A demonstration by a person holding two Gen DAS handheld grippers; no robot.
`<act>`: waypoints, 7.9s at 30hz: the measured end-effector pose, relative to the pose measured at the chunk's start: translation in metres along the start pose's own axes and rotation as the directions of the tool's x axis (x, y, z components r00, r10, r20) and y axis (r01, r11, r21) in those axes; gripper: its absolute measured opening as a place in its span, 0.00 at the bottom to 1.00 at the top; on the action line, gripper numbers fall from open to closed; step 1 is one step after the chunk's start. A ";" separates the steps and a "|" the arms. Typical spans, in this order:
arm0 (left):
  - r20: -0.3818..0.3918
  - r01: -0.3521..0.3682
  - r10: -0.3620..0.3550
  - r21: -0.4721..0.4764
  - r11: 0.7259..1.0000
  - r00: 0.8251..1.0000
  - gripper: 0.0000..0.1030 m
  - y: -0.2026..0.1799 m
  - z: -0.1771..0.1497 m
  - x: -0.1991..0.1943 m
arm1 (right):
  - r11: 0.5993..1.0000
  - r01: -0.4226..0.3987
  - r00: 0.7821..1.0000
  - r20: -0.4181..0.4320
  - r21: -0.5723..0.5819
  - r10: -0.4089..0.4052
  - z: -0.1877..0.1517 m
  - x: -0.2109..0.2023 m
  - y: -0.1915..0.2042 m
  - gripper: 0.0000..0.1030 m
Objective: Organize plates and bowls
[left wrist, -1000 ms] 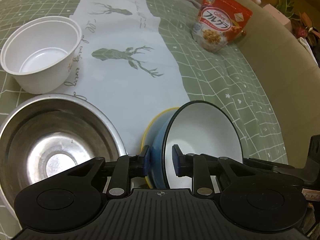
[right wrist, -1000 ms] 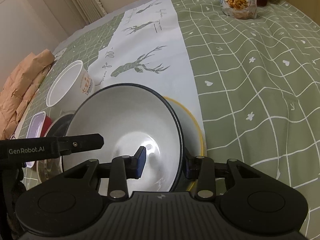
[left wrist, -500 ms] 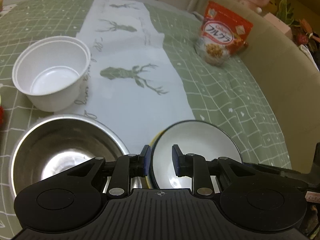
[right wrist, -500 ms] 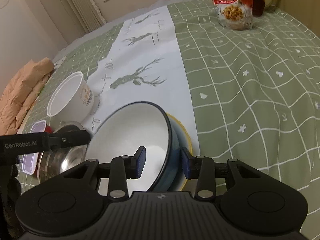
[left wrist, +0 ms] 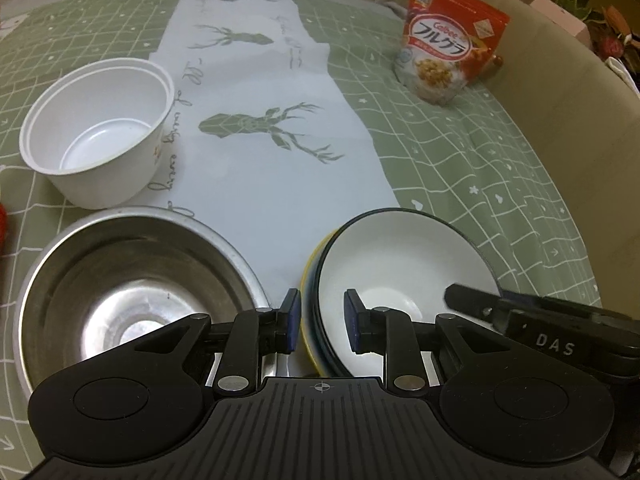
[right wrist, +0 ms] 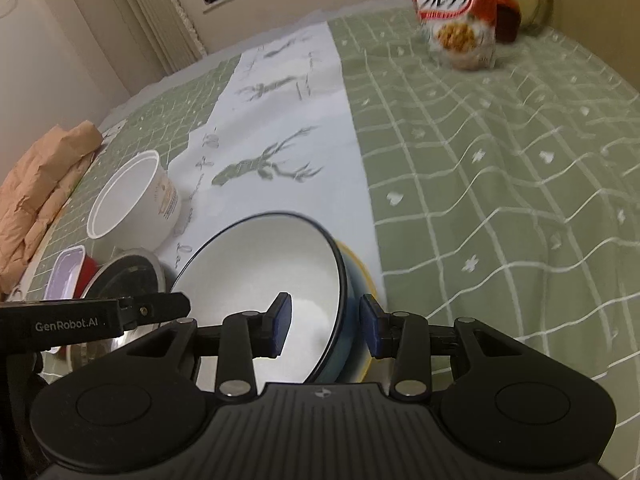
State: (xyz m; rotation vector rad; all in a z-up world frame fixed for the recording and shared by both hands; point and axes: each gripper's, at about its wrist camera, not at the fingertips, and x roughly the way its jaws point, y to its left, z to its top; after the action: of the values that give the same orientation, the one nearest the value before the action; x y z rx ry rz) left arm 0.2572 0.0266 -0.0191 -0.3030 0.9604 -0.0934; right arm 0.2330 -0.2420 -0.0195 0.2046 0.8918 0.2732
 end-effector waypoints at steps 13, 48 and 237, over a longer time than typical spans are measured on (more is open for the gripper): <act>0.024 0.042 -0.042 -0.007 0.999 0.999 0.25 -0.002 0.001 -0.007 | 1.000 -0.002 1.000 0.011 -0.016 0.003 -0.002 0.003 0.000 0.33; 0.106 -0.099 0.156 -0.414 0.905 0.982 0.26 0.229 0.082 0.020 | 0.985 -0.136 0.936 -0.339 -0.106 0.093 0.133 0.234 0.201 0.39; 0.085 -0.062 0.081 -0.200 0.978 0.993 0.24 0.179 -0.060 -0.085 | 0.972 -0.130 0.992 -0.019 -0.195 0.128 -0.081 0.035 0.194 0.65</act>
State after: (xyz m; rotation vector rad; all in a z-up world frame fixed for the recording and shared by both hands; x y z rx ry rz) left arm 0.1501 0.2025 -0.0368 -0.4508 0.8888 0.0818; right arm 0.1611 -0.0423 -0.0388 0.0789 0.8535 0.4808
